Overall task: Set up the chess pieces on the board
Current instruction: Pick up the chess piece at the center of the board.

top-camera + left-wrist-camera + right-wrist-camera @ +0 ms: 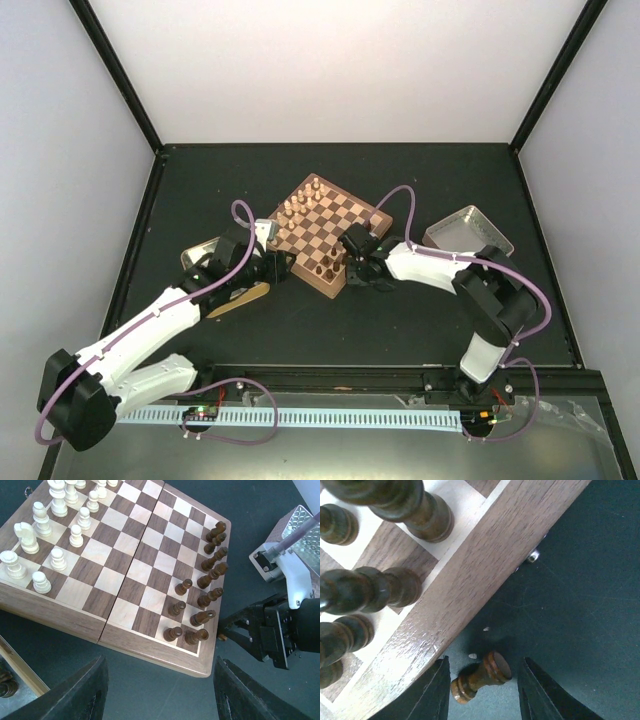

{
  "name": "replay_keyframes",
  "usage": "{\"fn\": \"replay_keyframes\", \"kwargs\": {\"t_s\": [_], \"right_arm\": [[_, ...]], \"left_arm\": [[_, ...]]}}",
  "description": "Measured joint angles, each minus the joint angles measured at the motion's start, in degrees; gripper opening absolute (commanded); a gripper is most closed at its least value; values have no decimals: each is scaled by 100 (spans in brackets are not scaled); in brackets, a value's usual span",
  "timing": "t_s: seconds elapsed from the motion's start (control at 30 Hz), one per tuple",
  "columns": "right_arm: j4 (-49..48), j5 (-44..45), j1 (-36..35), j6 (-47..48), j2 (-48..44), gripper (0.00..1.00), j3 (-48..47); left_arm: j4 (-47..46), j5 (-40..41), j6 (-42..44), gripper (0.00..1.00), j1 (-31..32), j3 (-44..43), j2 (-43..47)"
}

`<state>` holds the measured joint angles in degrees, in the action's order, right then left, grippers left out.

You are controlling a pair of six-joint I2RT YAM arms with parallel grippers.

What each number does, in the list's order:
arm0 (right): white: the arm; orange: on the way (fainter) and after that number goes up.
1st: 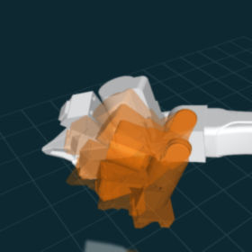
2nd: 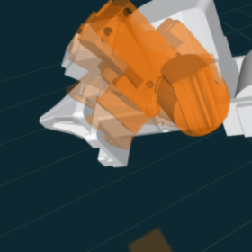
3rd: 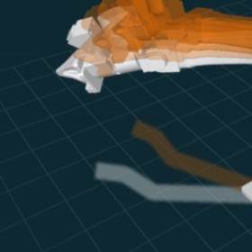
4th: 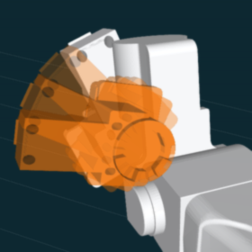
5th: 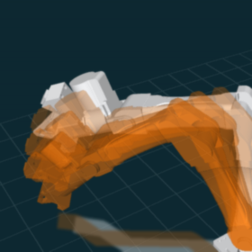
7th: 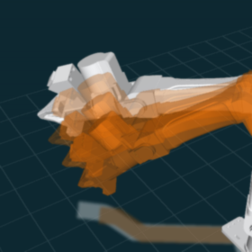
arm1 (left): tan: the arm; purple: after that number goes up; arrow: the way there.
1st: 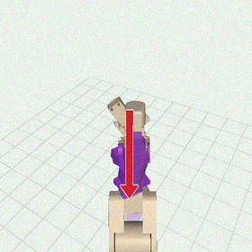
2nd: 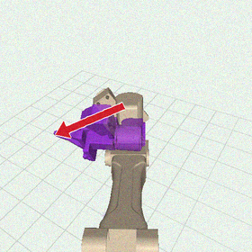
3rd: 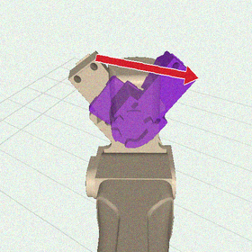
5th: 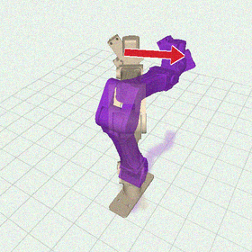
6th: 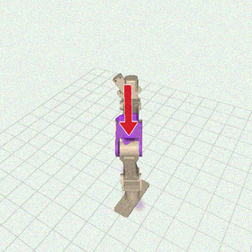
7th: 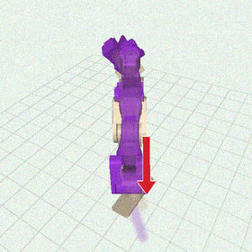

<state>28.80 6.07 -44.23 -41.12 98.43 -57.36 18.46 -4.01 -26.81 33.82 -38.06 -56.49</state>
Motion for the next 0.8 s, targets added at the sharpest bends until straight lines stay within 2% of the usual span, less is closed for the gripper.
{"fn": "replay_keyframes", "kwargs": {"t_s": [0.47, 0.8], "right_arm": [[-138, 131, 0, -162, 256, 27, -9], [-219, 369, -7, -251, 321, 8, -37]], "left_arm": [[-2, 0, 0, 59, 0, 13, -2], [-4, 0, 0, 60, 0, 85, 17]]}}
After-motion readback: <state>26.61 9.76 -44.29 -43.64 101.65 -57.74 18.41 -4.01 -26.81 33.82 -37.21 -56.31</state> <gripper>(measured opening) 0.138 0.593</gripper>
